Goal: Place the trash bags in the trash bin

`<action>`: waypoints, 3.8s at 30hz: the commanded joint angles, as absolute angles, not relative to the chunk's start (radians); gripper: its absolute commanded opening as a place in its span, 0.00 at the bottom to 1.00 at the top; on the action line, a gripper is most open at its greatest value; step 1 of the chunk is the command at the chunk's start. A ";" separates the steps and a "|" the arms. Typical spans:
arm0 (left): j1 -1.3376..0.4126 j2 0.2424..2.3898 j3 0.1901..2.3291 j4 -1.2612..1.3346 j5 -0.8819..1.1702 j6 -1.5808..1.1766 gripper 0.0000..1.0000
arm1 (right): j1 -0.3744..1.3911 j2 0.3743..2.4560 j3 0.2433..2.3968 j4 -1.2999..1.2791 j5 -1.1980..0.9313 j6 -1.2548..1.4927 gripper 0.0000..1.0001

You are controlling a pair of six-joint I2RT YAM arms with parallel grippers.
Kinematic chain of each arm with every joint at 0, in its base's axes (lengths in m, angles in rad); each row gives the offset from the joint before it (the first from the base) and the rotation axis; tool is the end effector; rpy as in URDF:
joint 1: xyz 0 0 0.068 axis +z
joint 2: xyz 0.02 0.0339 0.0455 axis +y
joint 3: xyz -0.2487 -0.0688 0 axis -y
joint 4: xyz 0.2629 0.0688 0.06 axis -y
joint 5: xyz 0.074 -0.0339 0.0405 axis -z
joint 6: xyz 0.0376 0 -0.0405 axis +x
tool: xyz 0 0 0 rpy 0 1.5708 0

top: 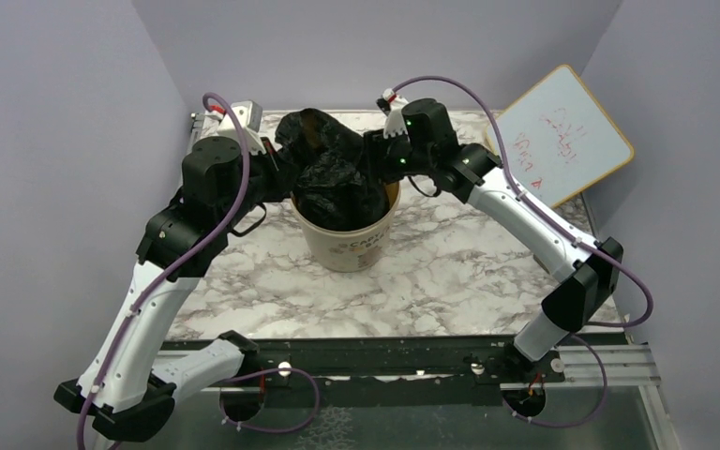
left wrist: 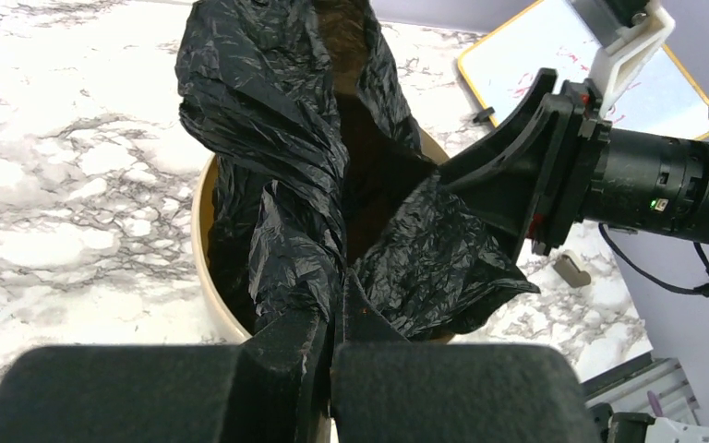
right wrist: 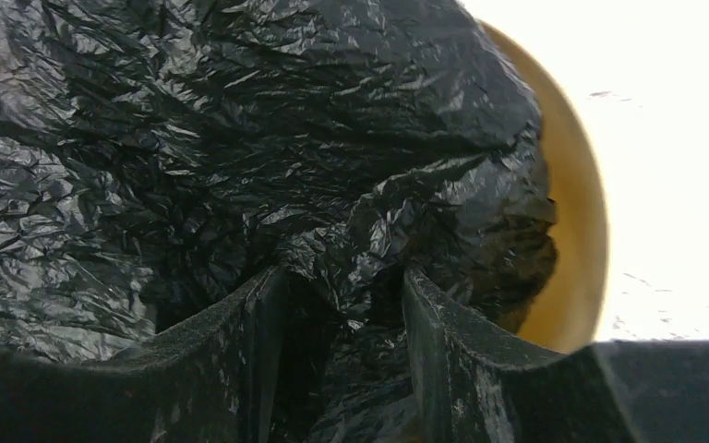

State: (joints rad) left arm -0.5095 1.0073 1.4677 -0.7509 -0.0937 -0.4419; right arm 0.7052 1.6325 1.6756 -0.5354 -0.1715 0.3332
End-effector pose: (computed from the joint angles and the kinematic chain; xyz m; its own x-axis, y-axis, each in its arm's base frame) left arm 0.1788 -0.0958 0.4624 -0.4002 -0.2641 -0.8775 0.2613 0.8849 -0.3855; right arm 0.2953 0.2598 0.3805 -0.5865 -0.0760 -0.8064 -0.5941 0.7171 0.3645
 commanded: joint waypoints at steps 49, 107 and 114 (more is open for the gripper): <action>-0.502 1.159 1.647 -0.913 0.060 -0.204 0.00 | 0.703 1.950 2.216 -0.653 -0.316 0.296 0.33; -0.500 1.383 1.429 -0.852 0.054 -0.125 0.00 | 0.762 1.845 1.819 -0.695 -0.104 0.347 0.29; -0.500 1.412 1.434 -0.839 0.056 -0.115 0.00 | 0.763 1.859 1.834 -0.702 -0.099 0.346 0.31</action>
